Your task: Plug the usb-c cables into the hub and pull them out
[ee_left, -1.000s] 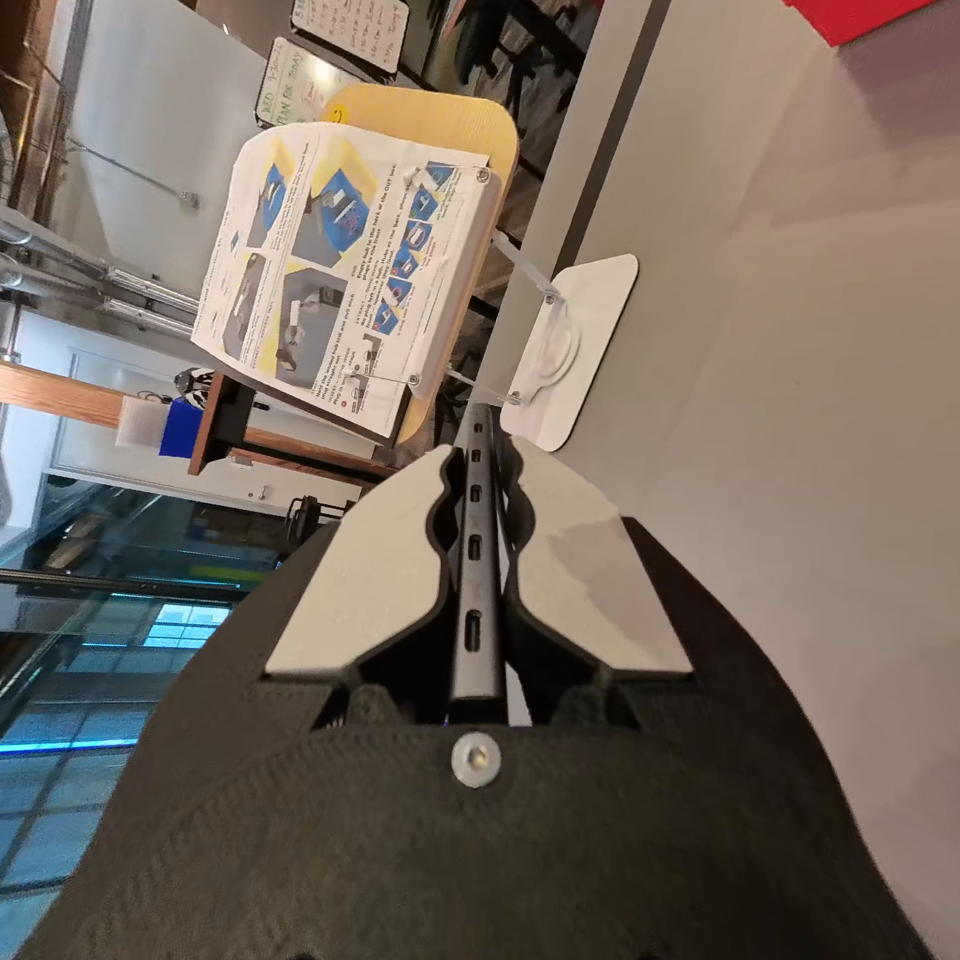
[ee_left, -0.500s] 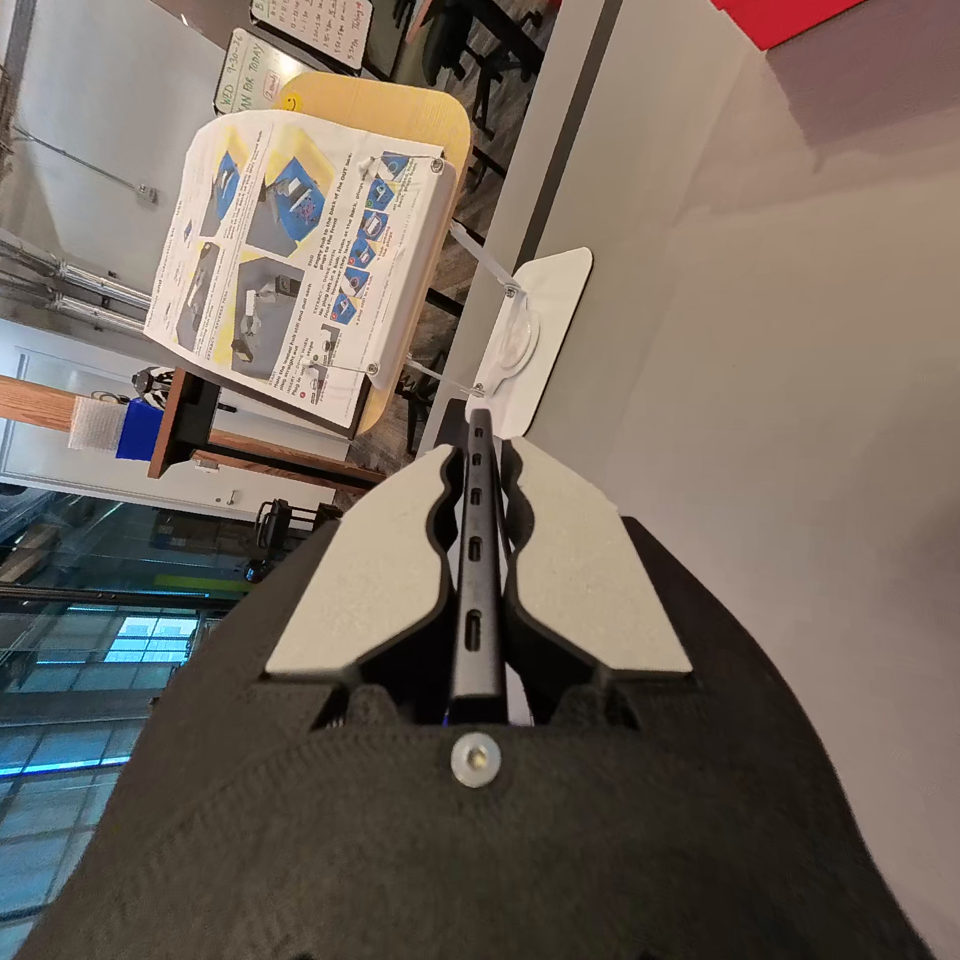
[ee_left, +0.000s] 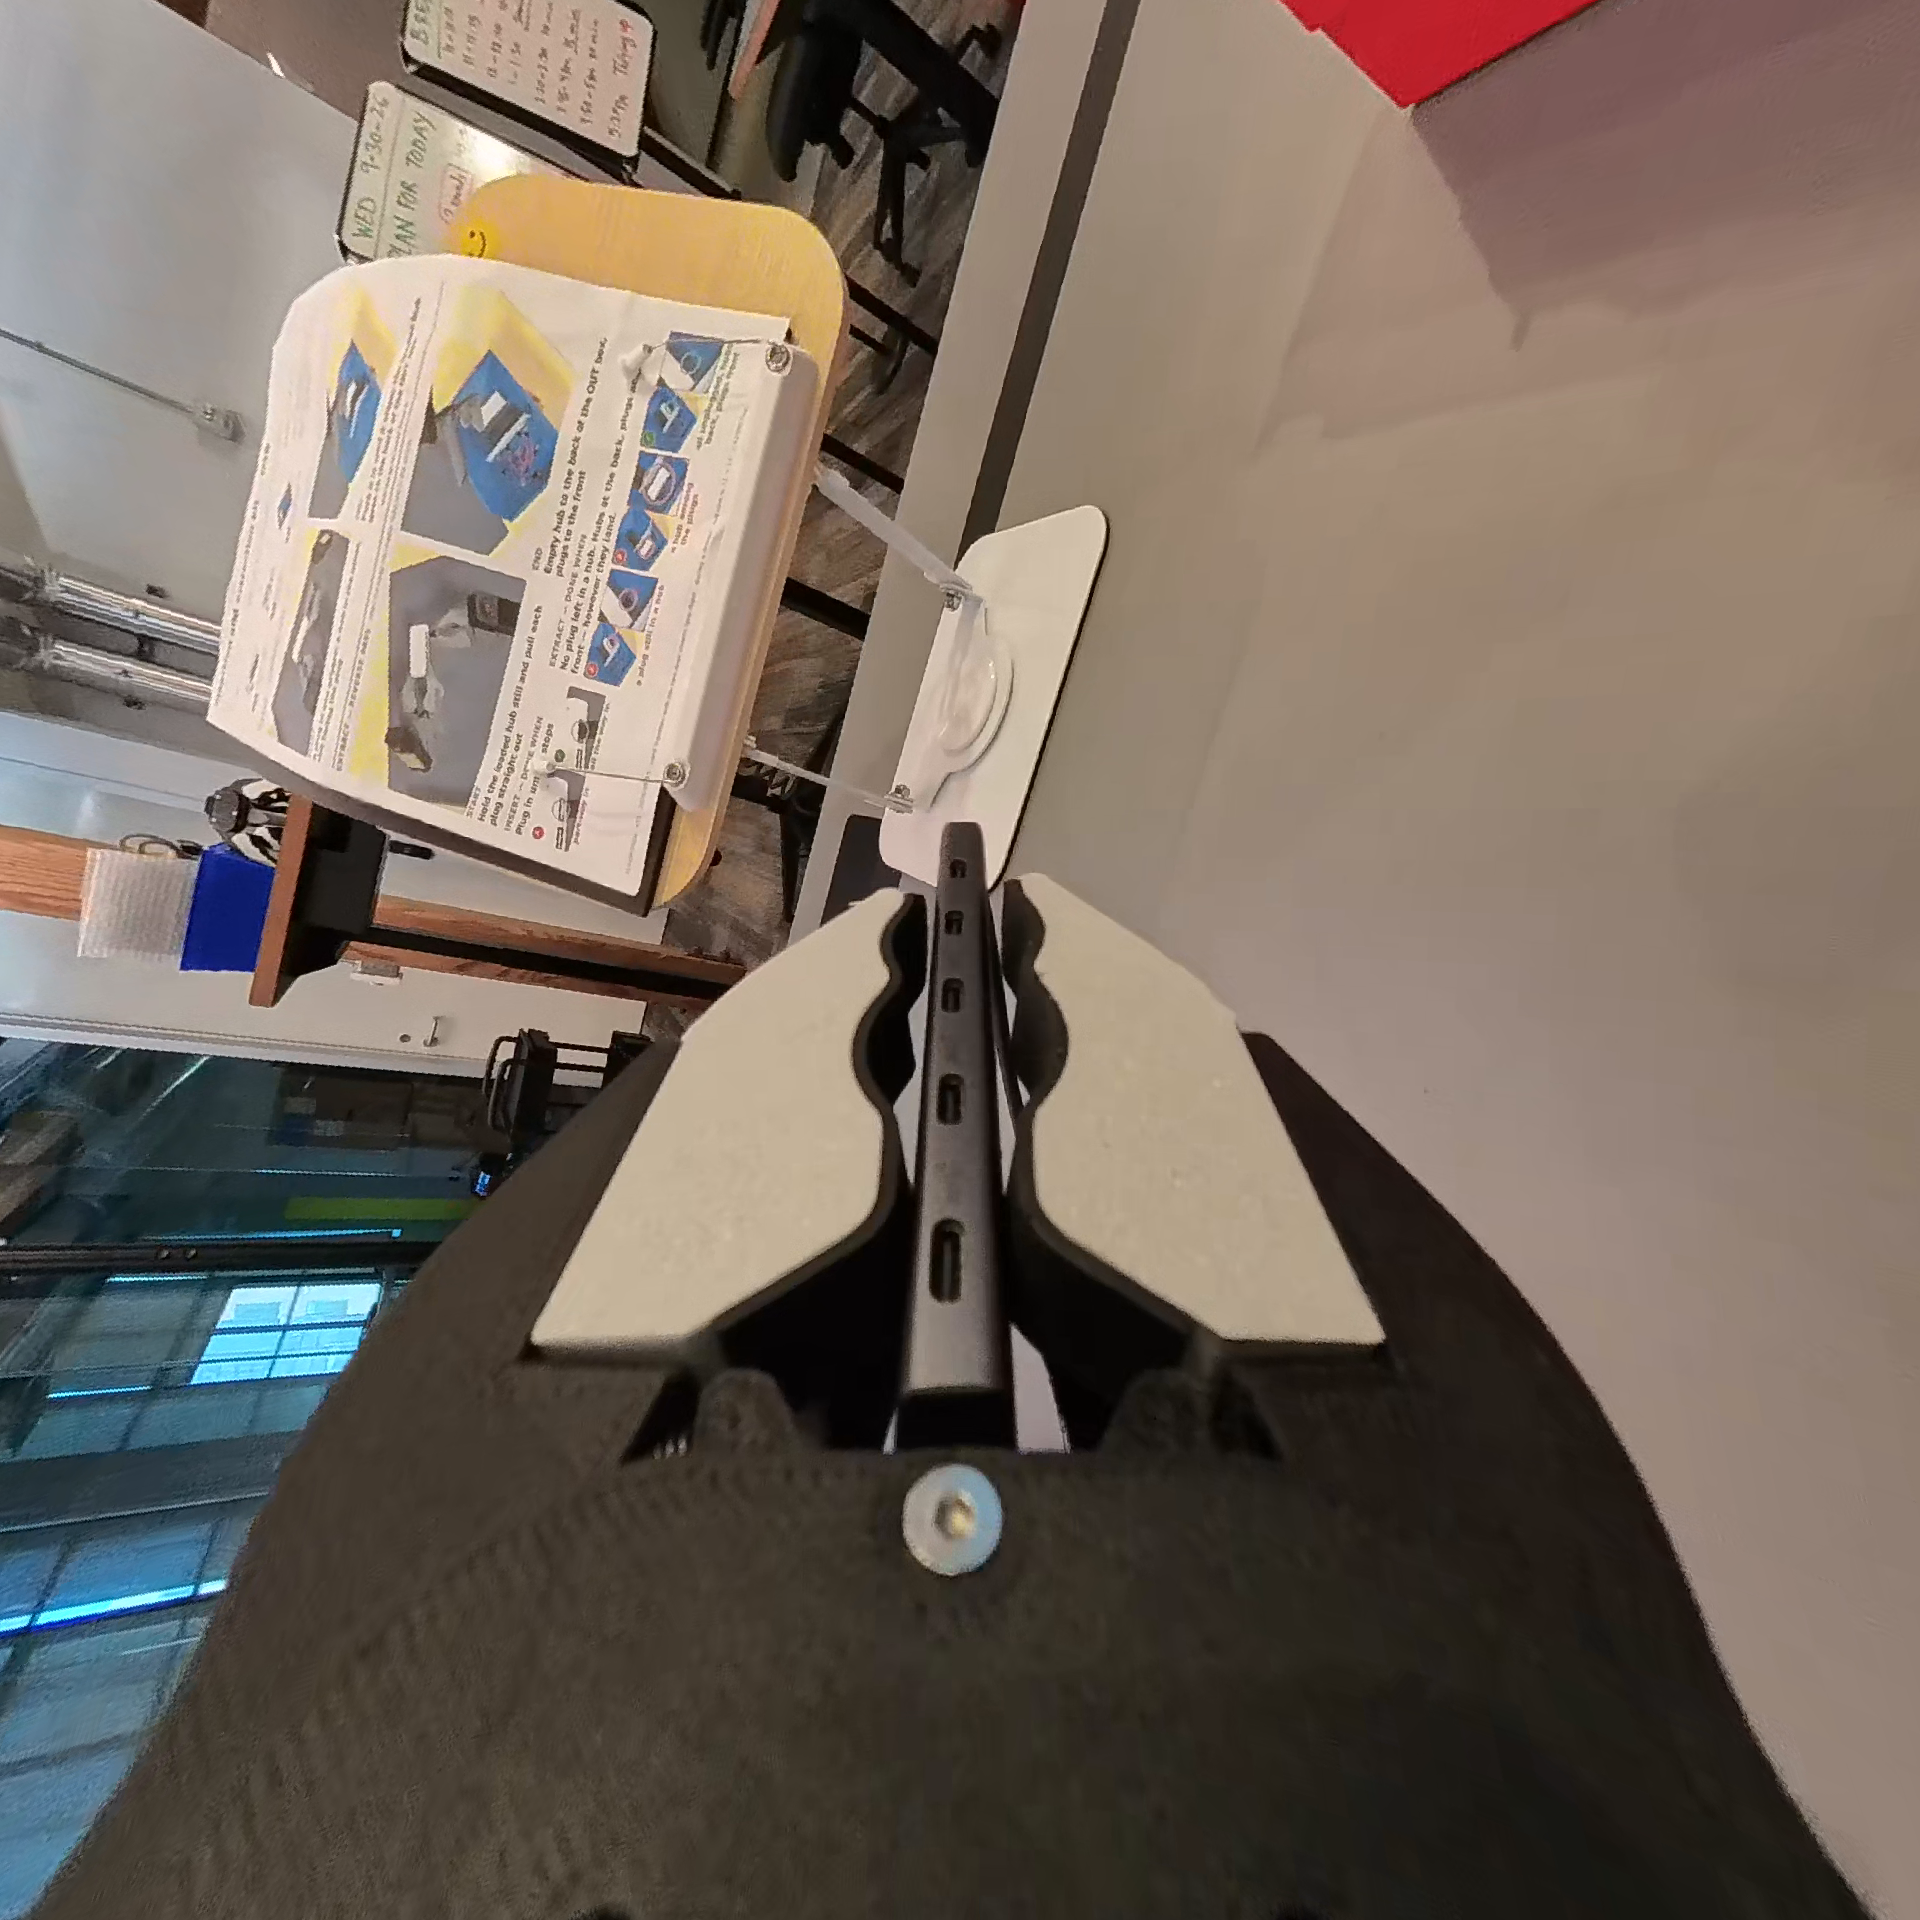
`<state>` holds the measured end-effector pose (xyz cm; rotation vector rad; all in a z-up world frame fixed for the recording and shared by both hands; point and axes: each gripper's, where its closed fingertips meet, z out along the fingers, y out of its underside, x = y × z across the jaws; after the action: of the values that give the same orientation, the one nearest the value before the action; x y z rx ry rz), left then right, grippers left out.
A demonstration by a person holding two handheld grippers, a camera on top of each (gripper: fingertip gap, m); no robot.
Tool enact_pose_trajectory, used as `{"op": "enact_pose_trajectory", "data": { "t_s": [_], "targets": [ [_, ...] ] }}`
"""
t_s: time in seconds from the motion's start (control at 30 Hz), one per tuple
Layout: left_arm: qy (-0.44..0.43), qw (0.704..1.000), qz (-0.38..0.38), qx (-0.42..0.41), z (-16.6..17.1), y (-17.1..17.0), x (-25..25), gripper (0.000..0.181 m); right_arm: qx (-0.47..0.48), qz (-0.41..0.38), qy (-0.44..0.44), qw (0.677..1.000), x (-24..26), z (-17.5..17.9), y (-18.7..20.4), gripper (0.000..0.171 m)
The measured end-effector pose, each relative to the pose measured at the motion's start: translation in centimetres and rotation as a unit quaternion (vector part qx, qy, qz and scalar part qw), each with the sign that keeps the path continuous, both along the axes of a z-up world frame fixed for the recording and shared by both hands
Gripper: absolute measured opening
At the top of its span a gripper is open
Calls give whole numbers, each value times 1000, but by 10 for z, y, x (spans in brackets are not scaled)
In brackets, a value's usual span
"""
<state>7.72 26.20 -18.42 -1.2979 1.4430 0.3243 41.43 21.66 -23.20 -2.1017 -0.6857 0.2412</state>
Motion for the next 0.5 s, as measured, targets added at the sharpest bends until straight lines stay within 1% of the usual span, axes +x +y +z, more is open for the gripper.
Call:
{"op": "enact_pose_trajectory", "data": {
  "t_s": [0.13,0.27,0.33,0.4,0.43,0.5],
  "targets": [
    [7,1000,-3,-4,-5,0,3,14,-62,17,-94,993,19,-26,-13,17],
    [6,1000,-10,-7,-6,-3,9,14,-82,34,-132,987,28,-27,-21,23],
    [2,1000,-15,-3,-5,-5,11,14,-80,33,-148,985,31,-19,-23,32],
    [-3,1000,-22,4,-3,-8,14,14,-46,36,-154,986,23,0,-22,35],
    [-6,1000,-27,6,-2,-9,15,14,-22,49,-151,987,8,12,-23,37],
    [-9,999,-44,12,1,-15,20,14,34,92,-145,985,-33,38,-24,36]
  ]
}}
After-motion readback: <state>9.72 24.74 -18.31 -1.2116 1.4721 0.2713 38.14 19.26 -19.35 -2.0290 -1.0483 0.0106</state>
